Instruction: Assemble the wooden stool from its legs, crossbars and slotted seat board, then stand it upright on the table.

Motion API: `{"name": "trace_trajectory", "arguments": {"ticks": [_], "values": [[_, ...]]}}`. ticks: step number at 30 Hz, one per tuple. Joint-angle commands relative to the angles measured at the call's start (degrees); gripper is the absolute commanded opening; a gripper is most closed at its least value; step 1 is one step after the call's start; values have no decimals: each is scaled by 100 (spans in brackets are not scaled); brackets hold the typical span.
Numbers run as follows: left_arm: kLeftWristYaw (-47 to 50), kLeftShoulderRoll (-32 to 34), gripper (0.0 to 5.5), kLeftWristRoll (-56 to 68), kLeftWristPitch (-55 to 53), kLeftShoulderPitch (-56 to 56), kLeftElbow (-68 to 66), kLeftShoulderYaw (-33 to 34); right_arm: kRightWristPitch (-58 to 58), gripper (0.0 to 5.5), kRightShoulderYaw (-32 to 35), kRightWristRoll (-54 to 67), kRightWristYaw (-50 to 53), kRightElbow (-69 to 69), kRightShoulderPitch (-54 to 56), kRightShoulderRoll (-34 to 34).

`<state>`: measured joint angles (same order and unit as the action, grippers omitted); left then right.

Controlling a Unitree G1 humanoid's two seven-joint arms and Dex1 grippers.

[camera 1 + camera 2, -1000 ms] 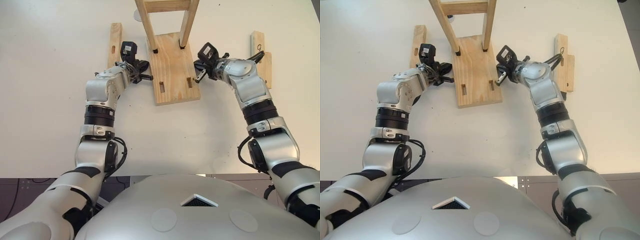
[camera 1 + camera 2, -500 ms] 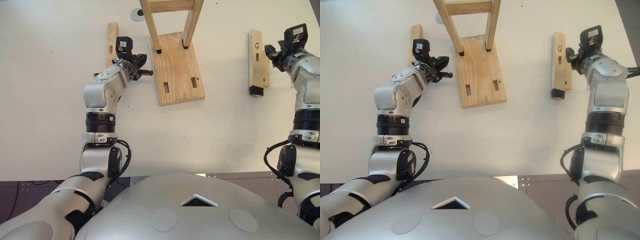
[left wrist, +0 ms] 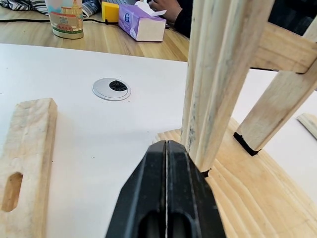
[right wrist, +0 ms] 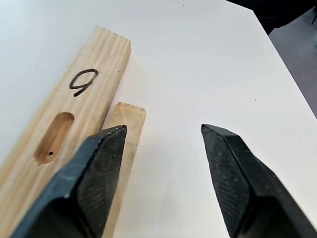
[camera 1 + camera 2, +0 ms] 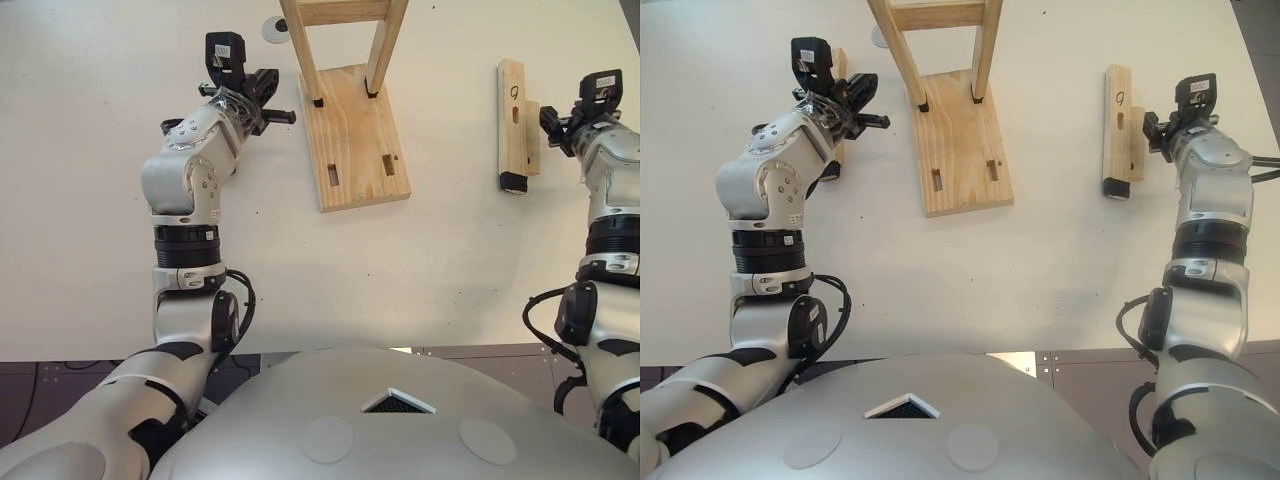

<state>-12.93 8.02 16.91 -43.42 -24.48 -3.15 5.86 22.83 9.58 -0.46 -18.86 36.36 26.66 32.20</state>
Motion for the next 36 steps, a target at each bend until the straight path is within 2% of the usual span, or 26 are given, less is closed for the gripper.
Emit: {"name": "trace_trajectory", "arguments": {"ticks": [1, 9, 24, 31, 36], "values": [[-31, 36, 0, -37, 89, 10, 17, -63, -116, 278, -119, -19, -30, 340, 5, -75], [-94, 67, 0, -36, 239, -48, -158, -91, -447, 278, -371, -3, -45, 714, 100, -351], [-32, 38, 0, -84, 388, -107, -397, -96, -159, 278, -711, 58, -308, -74, -107, -698], [-4, 39, 0, -78, 412, -90, -381, -99, -224, 278, -648, 164, -704, -427, -174, -336], [4, 37, 0, -26, 388, -41, -307, -56, -97, 278, -414, 493, -1577, -456, -196, 111]]}}
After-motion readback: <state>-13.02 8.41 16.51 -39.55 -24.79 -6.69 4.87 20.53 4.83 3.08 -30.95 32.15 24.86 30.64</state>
